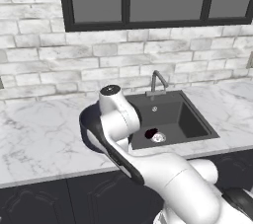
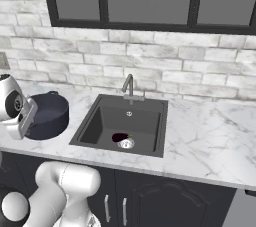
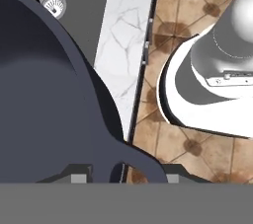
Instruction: Dump the eggplant from the pot into the sink. Then turn on the water and wash the eggplant. Then turn off the water and put the eggplant back in the pot.
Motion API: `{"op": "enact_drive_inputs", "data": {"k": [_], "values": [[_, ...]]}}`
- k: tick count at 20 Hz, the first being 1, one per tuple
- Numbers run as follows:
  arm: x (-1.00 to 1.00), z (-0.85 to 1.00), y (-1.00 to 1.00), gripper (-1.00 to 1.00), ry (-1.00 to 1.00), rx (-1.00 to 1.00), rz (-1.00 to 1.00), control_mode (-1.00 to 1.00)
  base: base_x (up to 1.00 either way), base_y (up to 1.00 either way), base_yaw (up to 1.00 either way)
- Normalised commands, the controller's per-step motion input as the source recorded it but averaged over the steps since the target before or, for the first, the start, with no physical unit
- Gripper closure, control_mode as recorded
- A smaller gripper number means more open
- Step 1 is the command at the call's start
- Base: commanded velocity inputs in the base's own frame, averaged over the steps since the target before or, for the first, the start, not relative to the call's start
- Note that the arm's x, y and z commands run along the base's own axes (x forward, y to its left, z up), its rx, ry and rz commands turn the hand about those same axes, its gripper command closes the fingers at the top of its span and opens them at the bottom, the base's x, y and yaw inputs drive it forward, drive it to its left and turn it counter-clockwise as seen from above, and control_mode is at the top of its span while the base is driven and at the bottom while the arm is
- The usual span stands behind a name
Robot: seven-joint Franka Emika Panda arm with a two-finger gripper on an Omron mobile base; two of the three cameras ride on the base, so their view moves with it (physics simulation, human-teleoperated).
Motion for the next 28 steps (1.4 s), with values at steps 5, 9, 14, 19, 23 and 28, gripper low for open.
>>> {"op": "enact_drive_inputs", "data": {"k": [5,9,14,19,23,28], "values": [[0.32,-0.19,0.0,1.0,-0.02,-0.06,0.01,-1.0,0.0,0.0,0.0],[0.23,-0.28,0.0,1.0,0.0,-0.03,0.01,-1.0,0.0,0.0,0.0],[0.19,-0.28,0.0,1.0,0.0,-0.01,0.02,-1.0,0.0,0.0,0.0],[0.07,-0.23,0.0,1.0,0.0,0.0,0.04,-1.0,0.0,0.0,0.0],[0.03,-0.25,0.0,1.0,0.0,0.0,0.05,-1.0,0.0,0.0,0.0],[0.05,-0.31,0.0,-1.0,0.0,0.0,0.05,-1.0,0.0,0.0,0.0]]}}
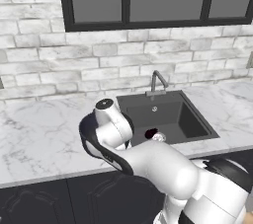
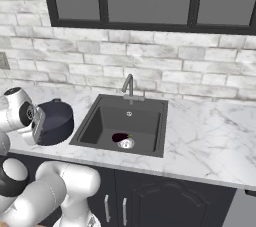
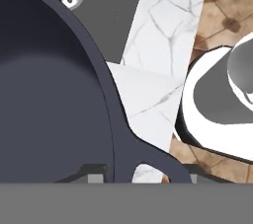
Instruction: Dump the eggplant from the pot into the sink. Then turn on the water and wash the eggplant. Then turn off the water and put the eggplant back in the pot.
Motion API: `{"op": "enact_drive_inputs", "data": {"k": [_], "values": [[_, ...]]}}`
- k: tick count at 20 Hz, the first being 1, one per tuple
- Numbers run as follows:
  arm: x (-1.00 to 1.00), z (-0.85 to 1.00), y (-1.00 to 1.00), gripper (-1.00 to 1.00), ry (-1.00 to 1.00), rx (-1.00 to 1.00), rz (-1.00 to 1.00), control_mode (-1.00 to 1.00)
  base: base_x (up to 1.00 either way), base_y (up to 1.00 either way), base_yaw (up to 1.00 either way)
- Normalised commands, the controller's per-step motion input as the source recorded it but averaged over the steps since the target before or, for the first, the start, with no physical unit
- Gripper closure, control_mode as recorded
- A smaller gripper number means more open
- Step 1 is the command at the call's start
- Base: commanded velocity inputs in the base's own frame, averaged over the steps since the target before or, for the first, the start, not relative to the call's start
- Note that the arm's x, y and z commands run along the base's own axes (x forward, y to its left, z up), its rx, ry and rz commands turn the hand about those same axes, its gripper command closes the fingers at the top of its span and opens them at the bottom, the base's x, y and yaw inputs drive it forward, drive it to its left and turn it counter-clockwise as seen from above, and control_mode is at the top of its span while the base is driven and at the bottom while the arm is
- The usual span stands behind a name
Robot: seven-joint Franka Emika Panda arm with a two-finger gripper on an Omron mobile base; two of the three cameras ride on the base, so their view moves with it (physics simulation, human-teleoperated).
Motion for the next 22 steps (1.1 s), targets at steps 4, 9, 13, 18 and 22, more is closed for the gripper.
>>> {"op": "enact_drive_inputs", "data": {"k": [4,9,13,18,22], "values": [[0.14,-0.28,0.0,-1.0,0.0,0.0,0.05,-1.0,0.0,0.0,0.0],[-0.01,-0.01,0.0,-1.0,0.0,0.0,0.03,-1.0,0.0,0.0,0.0],[-0.32,0.43,0.0,-1.0,0.0,0.0,0.0,-1.0,0.0,0.0,0.0],[-0.26,0.69,-0.09,-1.0,0.0,0.0,0.0,-1.0,0.0,0.0,0.0],[-0.19,0.95,-0.39,-1.0,0.0,0.0,-0.03,-1.0,0.0,0.0,0.0]]}}
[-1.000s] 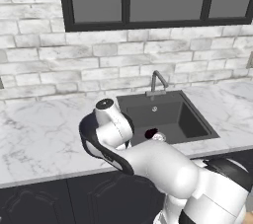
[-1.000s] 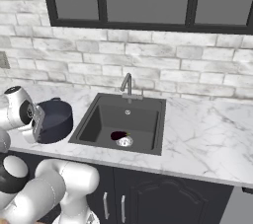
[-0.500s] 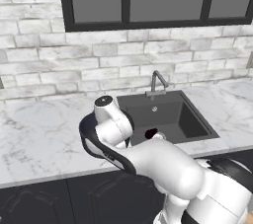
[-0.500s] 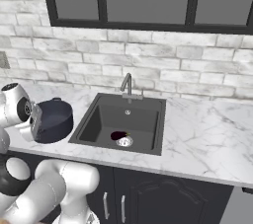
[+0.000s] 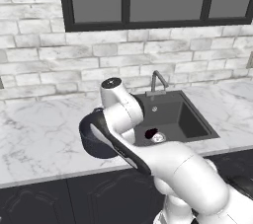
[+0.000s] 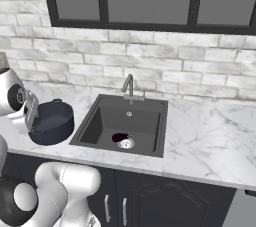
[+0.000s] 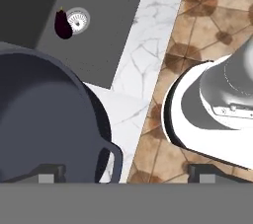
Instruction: Dump the eggplant from the pot into the sink. Then turn on the water and wash the eggplant. Then turn off the water and put the eggplant back in the pot.
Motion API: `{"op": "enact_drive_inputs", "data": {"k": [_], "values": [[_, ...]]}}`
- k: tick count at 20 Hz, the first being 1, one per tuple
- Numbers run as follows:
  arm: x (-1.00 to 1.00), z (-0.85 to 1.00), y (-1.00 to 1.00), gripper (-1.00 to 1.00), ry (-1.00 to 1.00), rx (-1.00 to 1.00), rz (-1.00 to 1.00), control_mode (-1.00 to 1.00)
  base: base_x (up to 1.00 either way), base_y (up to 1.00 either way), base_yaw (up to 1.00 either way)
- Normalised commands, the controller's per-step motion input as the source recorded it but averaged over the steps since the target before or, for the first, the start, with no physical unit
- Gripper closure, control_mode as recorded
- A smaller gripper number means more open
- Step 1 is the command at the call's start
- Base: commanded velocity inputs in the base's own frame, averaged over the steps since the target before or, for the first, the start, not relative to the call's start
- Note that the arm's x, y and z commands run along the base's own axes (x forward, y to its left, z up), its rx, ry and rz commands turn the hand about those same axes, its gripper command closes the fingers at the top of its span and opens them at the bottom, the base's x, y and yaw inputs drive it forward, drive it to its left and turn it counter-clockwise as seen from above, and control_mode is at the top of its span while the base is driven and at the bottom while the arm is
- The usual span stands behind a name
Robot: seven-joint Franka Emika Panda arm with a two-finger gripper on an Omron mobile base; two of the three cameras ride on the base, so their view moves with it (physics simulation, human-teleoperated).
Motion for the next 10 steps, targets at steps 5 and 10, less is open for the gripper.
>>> {"op": "enact_drive_inputs", "data": {"k": [5,10], "values": [[-0.11,0.92,-0.65,-1.0,0.0,0.07,-0.05,-1.0,0.0,0.0,0.0],[-0.17,0.76,-0.91,-1.0,0.0,0.16,-0.01,-1.0,0.0,0.0,0.0]]}}
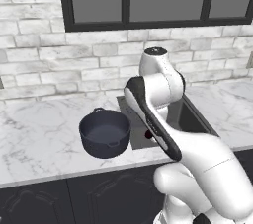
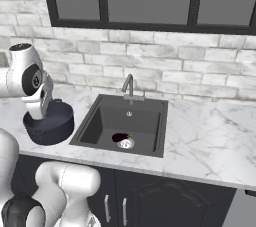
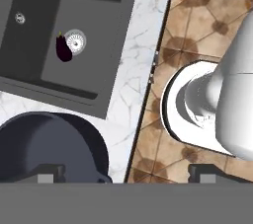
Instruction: Dump the eggplant from the pot into the sink. Then turn on the water and wash the eggplant. Then turn off the water and put the eggplant back in the pot.
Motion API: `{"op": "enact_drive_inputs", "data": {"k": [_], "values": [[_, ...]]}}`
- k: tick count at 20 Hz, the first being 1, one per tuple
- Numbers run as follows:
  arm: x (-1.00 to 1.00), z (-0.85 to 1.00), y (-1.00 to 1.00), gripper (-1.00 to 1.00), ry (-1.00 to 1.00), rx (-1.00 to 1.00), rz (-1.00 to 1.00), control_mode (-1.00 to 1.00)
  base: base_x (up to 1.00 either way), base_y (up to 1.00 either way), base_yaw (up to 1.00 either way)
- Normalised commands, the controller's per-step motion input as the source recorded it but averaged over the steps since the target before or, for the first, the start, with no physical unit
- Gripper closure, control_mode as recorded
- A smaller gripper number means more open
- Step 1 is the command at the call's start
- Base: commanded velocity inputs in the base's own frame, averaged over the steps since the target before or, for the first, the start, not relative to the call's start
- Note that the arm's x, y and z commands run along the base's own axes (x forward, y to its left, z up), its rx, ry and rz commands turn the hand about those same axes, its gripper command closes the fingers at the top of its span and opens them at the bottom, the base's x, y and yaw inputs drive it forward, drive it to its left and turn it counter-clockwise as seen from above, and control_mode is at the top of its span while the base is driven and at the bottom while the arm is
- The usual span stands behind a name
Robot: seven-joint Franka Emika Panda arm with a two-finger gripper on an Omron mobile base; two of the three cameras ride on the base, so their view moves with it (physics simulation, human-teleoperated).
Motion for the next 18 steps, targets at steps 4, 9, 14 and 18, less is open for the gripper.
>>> {"op": "enact_drive_inputs", "data": {"k": [4,9,14,18], "values": [[-0.2,0.54,-1.0,-1.0,0.0,0.24,0.0,-1.0,0.0,0.0,0.0],[-0.05,0.22,-1.0,-1.0,0.0,0.32,0.01,-1.0,0.0,0.0,0.0],[0.0,0.0,-0.97,-1.0,0.0,0.45,0.0,-1.0,0.0,0.0,0.0],[0.0,0.0,-0.85,-1.0,0.0,0.47,0.0,-1.0,0.0,0.0,0.0]]}}
